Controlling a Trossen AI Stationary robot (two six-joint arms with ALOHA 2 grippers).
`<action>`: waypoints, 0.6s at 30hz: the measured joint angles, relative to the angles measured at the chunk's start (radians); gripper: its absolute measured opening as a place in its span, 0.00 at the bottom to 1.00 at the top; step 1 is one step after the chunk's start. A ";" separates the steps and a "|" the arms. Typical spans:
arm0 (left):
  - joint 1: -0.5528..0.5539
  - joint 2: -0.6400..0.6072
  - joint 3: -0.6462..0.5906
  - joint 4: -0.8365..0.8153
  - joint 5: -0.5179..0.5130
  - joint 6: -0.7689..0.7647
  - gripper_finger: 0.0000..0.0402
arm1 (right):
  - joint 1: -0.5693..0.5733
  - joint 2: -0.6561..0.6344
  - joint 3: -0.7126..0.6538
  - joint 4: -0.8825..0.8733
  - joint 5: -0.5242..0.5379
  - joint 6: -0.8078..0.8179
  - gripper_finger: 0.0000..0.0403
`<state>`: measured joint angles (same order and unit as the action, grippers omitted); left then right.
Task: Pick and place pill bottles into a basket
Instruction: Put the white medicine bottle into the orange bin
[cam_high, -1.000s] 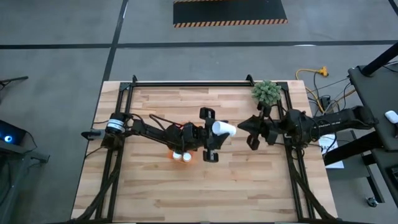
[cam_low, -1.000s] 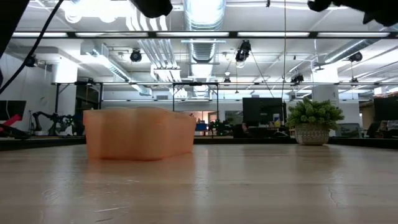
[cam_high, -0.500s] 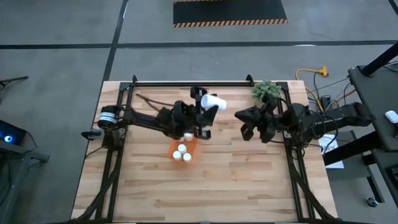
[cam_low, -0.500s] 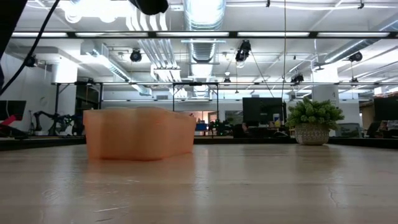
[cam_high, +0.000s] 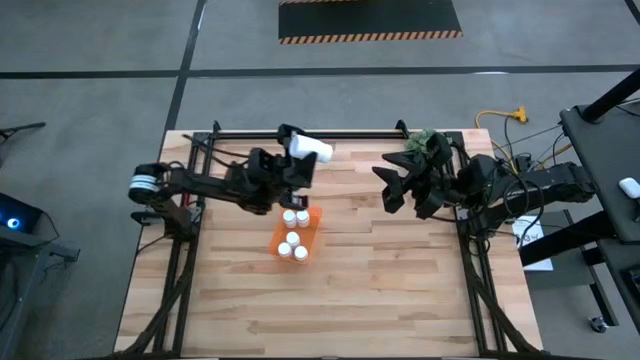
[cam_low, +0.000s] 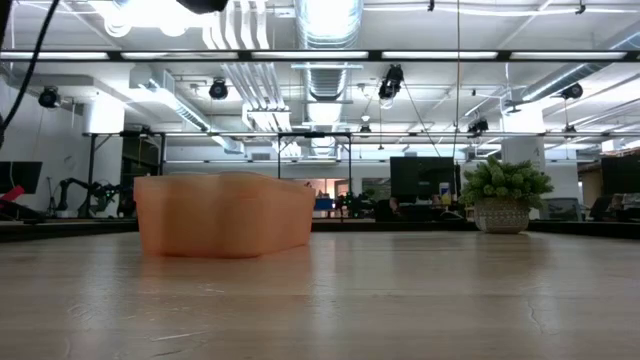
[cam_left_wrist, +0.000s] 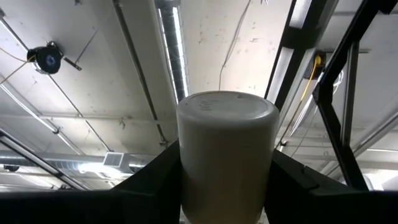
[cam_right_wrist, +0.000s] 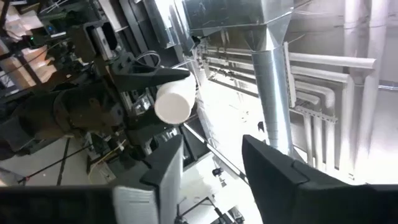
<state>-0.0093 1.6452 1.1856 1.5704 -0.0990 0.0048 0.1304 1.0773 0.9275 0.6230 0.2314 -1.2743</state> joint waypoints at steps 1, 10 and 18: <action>0.000 -0.011 -0.015 0.003 0.000 0.000 0.37 | 0.000 0.015 0.012 0.000 0.000 -0.001 0.40; 0.001 -0.026 -0.001 0.000 -0.003 -0.005 0.37 | -0.045 0.141 0.119 -0.023 0.005 -0.005 0.56; 0.003 -0.026 -0.001 0.000 0.004 -0.014 0.37 | -0.147 0.143 0.149 -0.019 -0.169 0.103 0.63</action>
<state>-0.0063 1.6196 1.1843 1.5703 -0.0948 -0.0088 -0.0168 1.2201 1.0761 0.6044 0.0626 -1.1709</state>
